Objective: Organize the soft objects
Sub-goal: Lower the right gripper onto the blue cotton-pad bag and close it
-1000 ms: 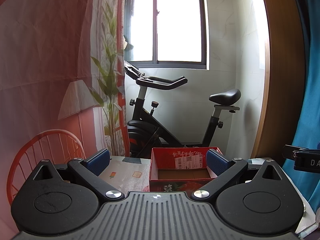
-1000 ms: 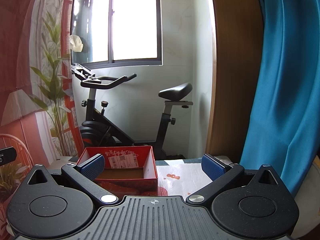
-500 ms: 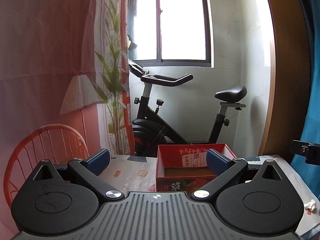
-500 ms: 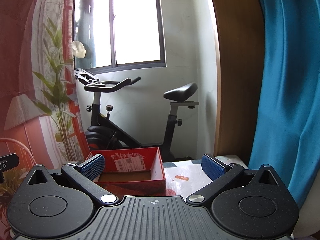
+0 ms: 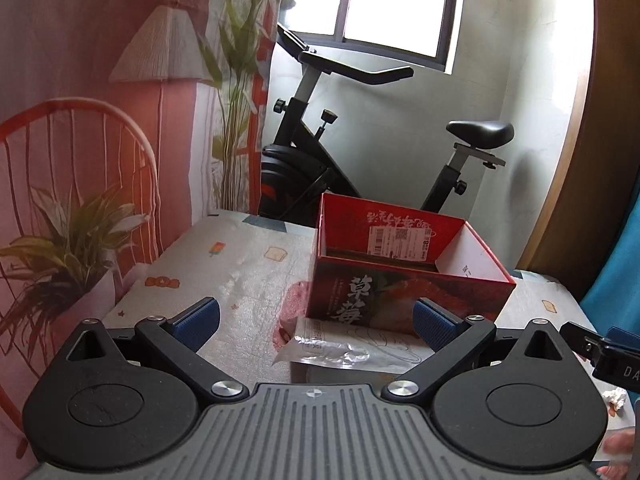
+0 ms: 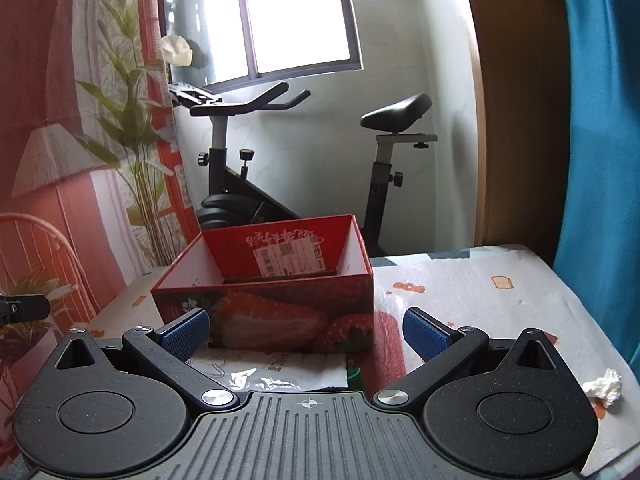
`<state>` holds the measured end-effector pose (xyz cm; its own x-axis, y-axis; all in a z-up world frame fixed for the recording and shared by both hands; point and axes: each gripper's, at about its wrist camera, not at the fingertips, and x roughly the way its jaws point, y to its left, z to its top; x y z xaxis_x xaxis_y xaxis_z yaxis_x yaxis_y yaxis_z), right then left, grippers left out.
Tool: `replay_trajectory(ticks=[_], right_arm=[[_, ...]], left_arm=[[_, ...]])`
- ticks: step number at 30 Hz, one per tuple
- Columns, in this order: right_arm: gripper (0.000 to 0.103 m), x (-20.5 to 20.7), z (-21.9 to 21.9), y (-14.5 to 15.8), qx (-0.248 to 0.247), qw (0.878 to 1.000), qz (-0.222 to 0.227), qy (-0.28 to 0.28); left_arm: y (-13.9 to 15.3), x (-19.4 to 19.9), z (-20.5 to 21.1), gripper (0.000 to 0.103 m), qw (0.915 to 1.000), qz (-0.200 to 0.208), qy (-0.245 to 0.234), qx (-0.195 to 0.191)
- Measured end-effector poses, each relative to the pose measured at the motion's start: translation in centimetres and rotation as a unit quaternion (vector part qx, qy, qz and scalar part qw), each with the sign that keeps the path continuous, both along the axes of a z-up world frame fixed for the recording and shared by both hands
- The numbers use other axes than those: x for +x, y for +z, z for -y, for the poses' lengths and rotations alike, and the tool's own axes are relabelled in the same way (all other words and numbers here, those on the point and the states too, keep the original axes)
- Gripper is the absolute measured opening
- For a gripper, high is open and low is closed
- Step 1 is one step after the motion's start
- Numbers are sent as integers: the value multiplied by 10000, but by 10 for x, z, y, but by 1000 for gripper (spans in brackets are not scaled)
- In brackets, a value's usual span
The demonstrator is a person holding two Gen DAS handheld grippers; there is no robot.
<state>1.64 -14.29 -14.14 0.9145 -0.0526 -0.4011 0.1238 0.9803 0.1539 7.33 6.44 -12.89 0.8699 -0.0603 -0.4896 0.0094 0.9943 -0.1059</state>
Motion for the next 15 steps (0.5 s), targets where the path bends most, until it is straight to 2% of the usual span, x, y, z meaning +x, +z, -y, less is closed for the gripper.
replay_trajectory(ticks=[6, 15], right_arm=[[103, 15, -15, -43, -362, 9985, -388, 153], [103, 39, -19, -85, 46, 9931, -1069, 474]], left_arm=[[-34, 12, 5, 103, 9988, -464, -124, 126], [-66, 27, -2, 103, 9958, -864, -292, -92]])
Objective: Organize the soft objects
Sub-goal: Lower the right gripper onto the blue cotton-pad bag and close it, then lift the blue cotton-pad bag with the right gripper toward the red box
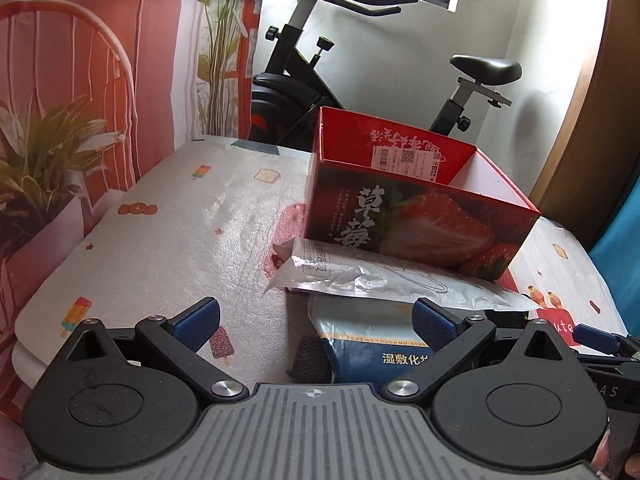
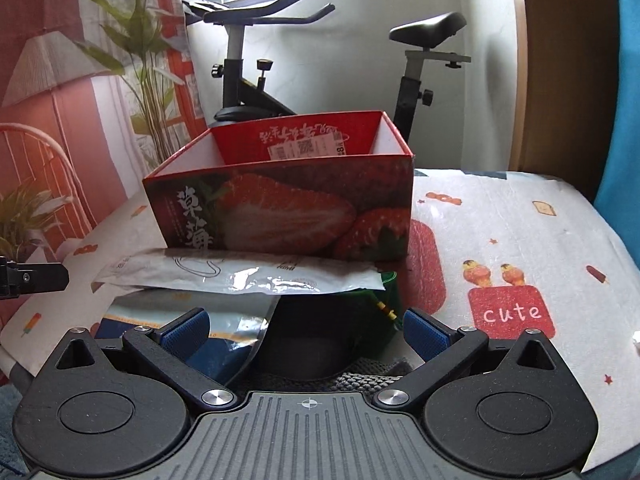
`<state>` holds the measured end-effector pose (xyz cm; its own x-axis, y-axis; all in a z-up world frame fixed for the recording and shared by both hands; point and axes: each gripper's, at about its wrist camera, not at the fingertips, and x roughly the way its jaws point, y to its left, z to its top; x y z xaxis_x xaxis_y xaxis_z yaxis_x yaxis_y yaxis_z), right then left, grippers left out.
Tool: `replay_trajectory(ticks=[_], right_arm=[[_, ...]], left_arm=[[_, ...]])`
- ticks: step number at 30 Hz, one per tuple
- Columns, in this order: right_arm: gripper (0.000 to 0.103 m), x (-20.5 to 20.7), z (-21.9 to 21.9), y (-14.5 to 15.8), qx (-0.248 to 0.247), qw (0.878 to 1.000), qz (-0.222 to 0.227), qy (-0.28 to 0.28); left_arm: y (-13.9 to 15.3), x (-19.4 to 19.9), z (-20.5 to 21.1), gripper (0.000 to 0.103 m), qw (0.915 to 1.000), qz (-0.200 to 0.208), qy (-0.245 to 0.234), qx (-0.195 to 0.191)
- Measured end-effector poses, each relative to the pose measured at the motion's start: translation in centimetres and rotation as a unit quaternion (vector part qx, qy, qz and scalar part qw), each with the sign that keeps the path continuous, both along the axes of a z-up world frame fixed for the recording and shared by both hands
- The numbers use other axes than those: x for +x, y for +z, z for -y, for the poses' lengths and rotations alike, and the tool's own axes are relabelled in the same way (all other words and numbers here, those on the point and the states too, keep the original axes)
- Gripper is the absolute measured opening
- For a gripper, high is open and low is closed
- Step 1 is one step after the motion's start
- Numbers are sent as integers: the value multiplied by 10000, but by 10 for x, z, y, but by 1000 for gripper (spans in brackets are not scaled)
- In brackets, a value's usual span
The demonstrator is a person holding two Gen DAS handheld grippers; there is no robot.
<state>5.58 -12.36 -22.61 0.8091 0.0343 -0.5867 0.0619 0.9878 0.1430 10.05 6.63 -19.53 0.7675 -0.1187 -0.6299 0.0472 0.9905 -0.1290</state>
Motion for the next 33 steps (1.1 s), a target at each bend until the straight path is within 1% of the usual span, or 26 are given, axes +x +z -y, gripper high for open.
replay_trajectory(ticks=[2, 5, 6, 7, 8, 10, 12, 15, 19, 21, 23, 24, 25, 27, 30, 32, 33], right_arm=[[103, 3, -3, -5, -83, 9999, -48, 85], [102, 3, -7, -11, -167, 9996, 6, 224], [100, 4, -8, -13, -160, 9995, 12, 277], [94, 4, -10, -14, -145, 9994, 2, 330], [90, 5, -10, -15, -128, 9992, -22, 377], [78, 7, -12, -19, -101, 9988, -83, 480], [75, 9, -14, -22, -62, 9982, -142, 574], [67, 10, -16, -25, 39, 9973, -165, 711], [65, 10, -19, -24, 152, 9964, -121, 823], [64, 11, -19, -25, 189, 9960, -131, 868], [64, 12, -20, -26, 216, 9955, -134, 910], [63, 11, -20, -26, 230, 9953, -129, 936], [63, 11, -21, -26, 240, 9950, -126, 965], [62, 11, -22, -27, 246, 9943, -118, 1027], [60, 11, -26, -27, 234, 9934, -122, 1118], [58, 11, -27, -28, 260, 9928, -135, 1161], [57, 11, -28, -28, 281, 9925, -138, 1182]], left_arm=[[-6, 2, 4, 103, 9999, -83, -86, 42], [-15, 5, 8, 102, 9995, -259, -166, 62], [-18, 6, 9, 102, 9993, -323, -177, 50], [-21, 7, 9, 102, 9991, -379, -193, 32], [-23, 8, 9, 102, 9989, -422, -220, 14], [-27, 10, 11, 99, 9985, -481, -259, 23], [-30, 11, 13, 95, 9980, -548, -291, 86], [-32, 15, 16, 92, 9970, -683, -302, 227], [-32, 14, 17, 89, 9969, -650, -394, 195], [-33, 14, 15, 83, 9967, -684, -437, 9], [-35, 15, 10, 80, 9958, -726, -460, -313], [-37, 16, 9, 78, 9954, -744, -456, -402], [-38, 16, 9, 76, 9951, -750, -456, -444], [-39, 17, 8, 67, 9944, -761, -495, -539], [-41, 17, 10, 57, 9927, -762, -610, -712], [-41, 17, 11, 53, 9918, -749, -688, -775], [-42, 17, 12, 53, 9915, -743, -710, -797]])
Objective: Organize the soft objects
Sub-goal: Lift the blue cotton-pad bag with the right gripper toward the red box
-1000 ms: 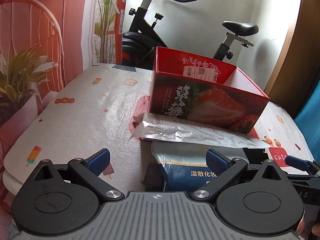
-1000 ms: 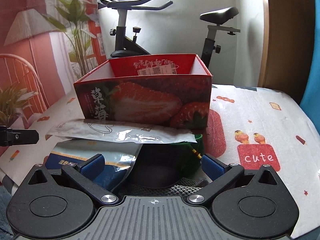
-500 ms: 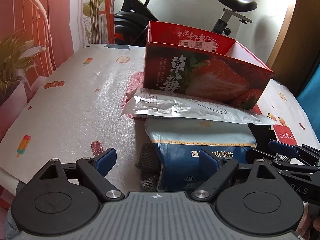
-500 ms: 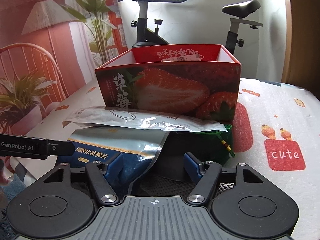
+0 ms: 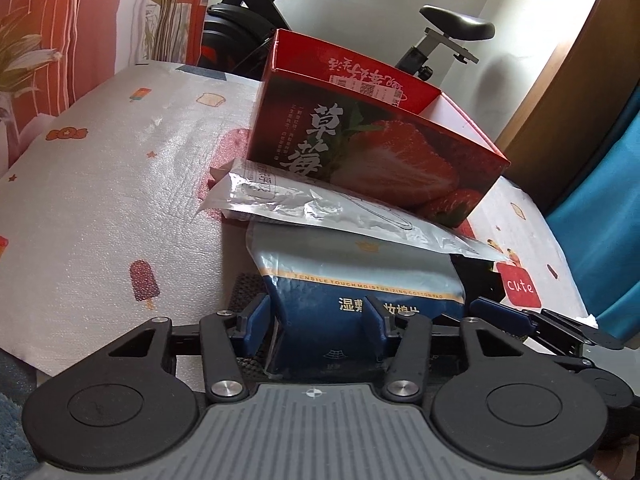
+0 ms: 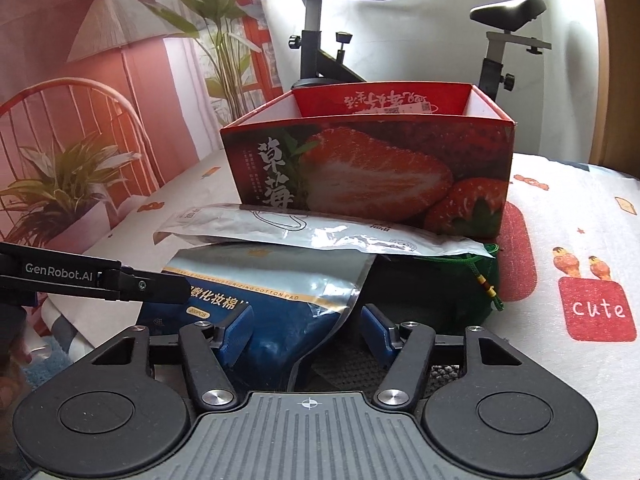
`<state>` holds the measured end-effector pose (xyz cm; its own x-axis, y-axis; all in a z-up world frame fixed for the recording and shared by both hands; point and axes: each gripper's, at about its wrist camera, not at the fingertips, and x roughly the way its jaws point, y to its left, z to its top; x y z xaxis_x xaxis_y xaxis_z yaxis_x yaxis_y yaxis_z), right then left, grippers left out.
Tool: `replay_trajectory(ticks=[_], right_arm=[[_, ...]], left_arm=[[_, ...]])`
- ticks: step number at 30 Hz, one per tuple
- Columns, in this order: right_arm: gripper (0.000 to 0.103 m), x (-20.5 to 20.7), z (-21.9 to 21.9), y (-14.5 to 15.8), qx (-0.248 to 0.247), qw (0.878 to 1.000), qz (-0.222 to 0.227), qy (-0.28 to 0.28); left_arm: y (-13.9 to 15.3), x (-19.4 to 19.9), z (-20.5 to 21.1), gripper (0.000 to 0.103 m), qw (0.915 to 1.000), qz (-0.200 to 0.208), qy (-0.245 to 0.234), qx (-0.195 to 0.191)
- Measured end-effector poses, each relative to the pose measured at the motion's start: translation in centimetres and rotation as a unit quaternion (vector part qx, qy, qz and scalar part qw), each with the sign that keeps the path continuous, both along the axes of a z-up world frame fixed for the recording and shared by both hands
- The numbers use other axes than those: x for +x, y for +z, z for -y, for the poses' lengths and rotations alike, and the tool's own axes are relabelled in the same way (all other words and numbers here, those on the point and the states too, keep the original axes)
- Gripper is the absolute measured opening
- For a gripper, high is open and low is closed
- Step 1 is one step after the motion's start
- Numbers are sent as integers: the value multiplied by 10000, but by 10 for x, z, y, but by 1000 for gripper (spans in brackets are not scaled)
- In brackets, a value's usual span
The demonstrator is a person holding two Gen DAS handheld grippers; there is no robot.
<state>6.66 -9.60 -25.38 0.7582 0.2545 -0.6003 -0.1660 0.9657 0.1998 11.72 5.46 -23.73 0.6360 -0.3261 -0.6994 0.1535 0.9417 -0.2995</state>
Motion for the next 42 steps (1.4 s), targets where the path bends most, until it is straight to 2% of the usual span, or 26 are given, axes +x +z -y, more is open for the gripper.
replay_trajectory(ticks=[10, 26, 31, 42], right_arm=[[57, 1, 0, -3, 199, 9997, -123, 97], [42, 2, -2, -9, 293, 9992, -240, 139], [31, 1, -3, -5, 300, 9991, -242, 195], [26, -10, -6, 8, 182, 9992, -106, 326]], left_arm=[[-7, 4, -5, 52, 9998, -64, 29, -202], [-17, 7, -7, 50, 9990, -216, -8, -384], [-10, 3, -3, 49, 9996, -165, -46, -221], [2, -7, 1, 49, 9998, -144, -109, -62]])
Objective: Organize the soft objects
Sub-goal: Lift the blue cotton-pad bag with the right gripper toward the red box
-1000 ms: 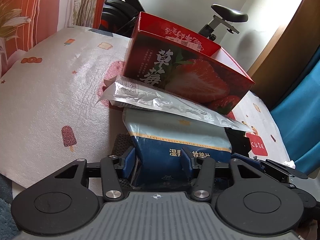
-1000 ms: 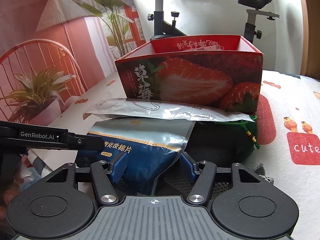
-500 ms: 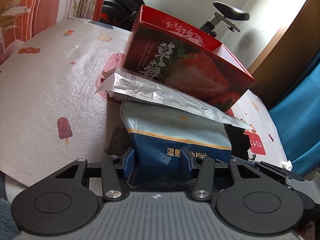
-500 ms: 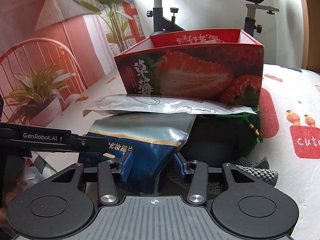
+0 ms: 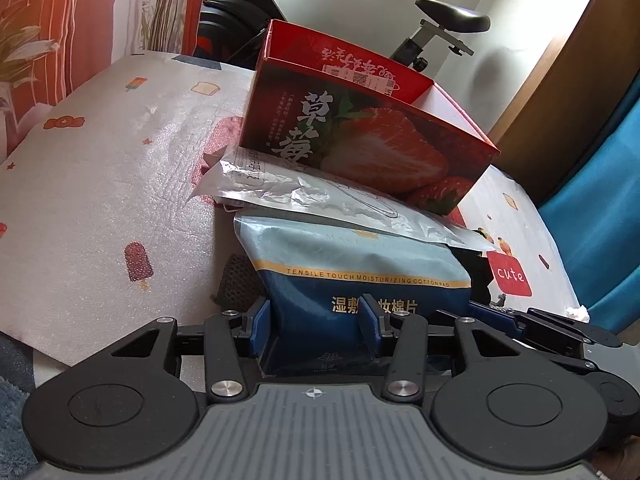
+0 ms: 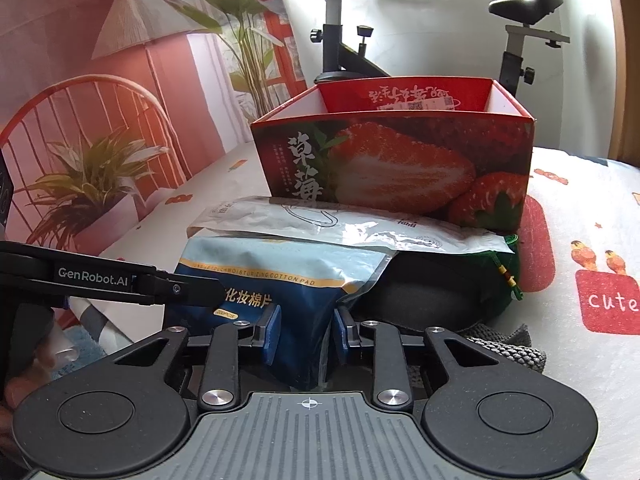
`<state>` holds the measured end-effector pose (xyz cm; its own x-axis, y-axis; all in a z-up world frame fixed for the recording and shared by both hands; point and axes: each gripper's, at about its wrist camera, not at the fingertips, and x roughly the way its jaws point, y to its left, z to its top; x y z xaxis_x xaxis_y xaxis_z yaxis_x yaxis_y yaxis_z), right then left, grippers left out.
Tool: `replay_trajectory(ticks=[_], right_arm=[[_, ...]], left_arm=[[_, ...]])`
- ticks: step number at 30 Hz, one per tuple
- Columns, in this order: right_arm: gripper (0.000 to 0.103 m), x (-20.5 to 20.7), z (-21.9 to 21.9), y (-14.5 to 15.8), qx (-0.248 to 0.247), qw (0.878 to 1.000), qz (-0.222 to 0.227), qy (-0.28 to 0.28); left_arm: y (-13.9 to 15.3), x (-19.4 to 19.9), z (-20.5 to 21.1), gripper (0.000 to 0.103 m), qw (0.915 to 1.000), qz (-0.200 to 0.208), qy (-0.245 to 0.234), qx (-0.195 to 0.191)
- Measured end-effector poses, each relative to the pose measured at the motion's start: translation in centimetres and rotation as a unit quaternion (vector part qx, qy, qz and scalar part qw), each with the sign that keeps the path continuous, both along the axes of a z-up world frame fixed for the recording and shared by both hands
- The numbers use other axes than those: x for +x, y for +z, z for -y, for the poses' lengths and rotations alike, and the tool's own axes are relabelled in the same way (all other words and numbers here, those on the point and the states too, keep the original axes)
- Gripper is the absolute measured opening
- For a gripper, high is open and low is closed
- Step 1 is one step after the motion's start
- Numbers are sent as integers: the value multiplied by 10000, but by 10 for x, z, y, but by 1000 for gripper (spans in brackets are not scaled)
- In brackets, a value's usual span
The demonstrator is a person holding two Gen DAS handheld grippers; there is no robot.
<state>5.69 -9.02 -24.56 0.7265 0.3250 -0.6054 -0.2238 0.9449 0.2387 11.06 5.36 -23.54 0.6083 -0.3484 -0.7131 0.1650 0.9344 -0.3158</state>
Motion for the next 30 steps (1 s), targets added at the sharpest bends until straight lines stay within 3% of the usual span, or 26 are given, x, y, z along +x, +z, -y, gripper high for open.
replay_trajectory(ticks=[7, 18, 24, 30], right_arm=[[26, -12, -2, 11, -94, 9999, 139, 23], [26, -34, -9, 45, -284, 9963, 795, 158], [26, -32, -8, 56, -334, 9947, 960, 135], [26, -21, -6, 78, -388, 9908, 1288, 141]], left_arm=[[15, -16, -1, 49, 9997, 228, -29, 36], [47, -35, -3, 49, 9962, 865, 74, -26], [65, -35, 0, 48, 9916, 1287, -32, -77], [77, -12, 3, 48, 9902, 1386, -84, -148]])
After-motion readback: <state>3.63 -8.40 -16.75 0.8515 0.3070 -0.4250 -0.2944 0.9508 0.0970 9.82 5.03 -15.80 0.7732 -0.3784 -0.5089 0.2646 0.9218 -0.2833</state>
